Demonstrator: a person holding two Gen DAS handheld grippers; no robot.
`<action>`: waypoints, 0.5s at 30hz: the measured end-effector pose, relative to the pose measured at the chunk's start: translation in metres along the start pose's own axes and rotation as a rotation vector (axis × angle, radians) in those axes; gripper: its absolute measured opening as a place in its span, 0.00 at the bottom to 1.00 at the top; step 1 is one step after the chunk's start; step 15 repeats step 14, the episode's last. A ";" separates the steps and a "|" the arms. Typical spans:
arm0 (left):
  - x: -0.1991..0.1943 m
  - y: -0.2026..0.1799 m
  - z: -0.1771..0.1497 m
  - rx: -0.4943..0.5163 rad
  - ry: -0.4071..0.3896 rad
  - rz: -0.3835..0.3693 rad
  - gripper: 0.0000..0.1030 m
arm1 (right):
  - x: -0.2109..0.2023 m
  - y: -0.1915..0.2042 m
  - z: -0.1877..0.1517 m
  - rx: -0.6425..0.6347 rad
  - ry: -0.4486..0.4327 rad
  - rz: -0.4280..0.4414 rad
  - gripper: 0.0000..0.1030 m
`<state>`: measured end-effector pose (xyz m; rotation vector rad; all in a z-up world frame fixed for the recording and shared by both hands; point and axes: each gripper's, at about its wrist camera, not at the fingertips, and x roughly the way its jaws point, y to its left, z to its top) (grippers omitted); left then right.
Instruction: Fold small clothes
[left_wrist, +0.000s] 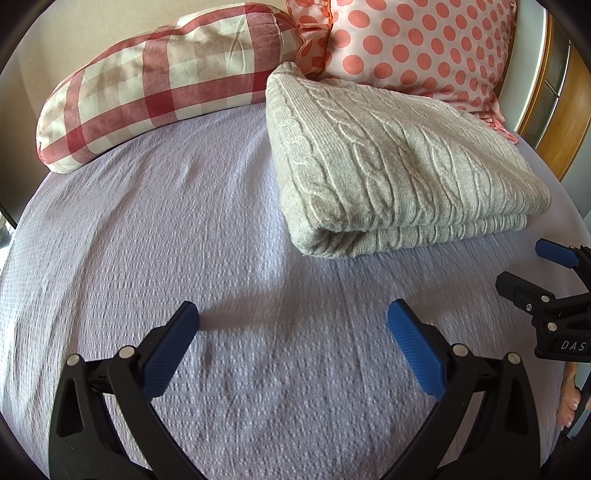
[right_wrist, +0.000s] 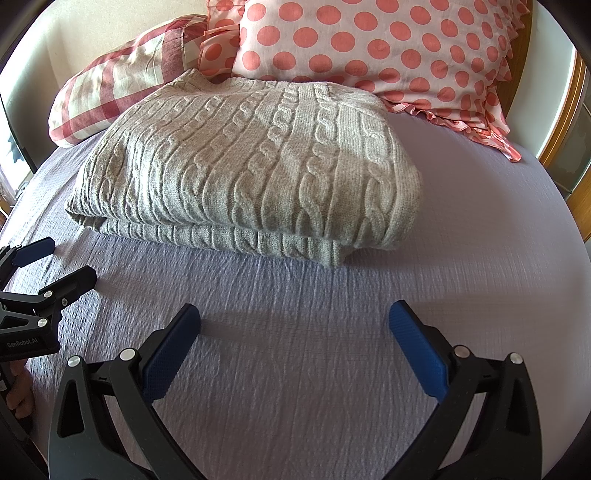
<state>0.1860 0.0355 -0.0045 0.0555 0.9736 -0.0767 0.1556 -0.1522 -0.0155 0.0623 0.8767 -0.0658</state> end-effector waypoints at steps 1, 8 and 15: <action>0.000 0.000 0.000 0.000 -0.001 0.000 0.98 | 0.000 0.000 0.000 0.000 0.000 0.000 0.99; 0.000 0.000 0.000 0.001 0.000 -0.001 0.98 | 0.000 0.000 0.000 0.000 0.000 0.000 0.99; 0.000 0.000 0.001 0.003 -0.002 -0.001 0.98 | 0.000 0.000 0.000 0.000 0.000 0.000 0.99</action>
